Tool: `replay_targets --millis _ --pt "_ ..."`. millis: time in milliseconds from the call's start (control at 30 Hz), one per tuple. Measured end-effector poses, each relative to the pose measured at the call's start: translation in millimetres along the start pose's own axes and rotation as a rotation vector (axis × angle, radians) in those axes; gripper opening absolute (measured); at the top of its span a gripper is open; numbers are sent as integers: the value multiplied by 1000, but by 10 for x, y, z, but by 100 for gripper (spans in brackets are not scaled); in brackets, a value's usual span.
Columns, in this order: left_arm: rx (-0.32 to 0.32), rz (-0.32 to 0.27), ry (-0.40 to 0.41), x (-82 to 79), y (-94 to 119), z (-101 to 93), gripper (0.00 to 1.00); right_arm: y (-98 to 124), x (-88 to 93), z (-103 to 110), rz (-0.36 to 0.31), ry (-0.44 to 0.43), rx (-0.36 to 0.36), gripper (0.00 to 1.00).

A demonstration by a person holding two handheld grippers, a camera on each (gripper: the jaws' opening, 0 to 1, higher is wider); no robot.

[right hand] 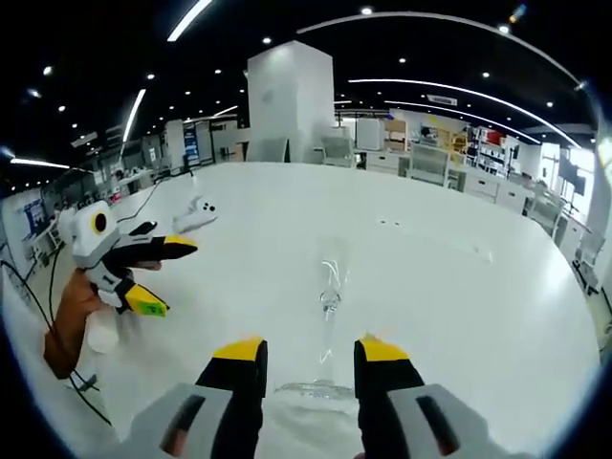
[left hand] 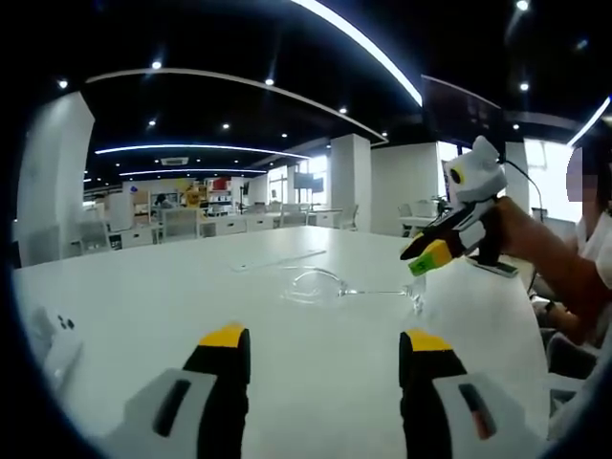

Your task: Stand the stemmed glass upright on the table place it in front of you

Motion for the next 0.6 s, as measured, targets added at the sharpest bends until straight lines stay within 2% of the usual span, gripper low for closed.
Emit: replay_targets --millis 600 --pt "4 -3 1 -3 0 -7 63 -120 -57 -10 51 6 -11 38"
Point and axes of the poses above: the point that each gripper's makers call its tool centre point, and the gripper's own axes: y roughly backward along the fingers, z roughly to its left, x roughly out of its underside, the point moved 5 cm from there along y, roughly backward along the fingers, and after that the axes turned 10 degrees about z, right-handed, at the moved point
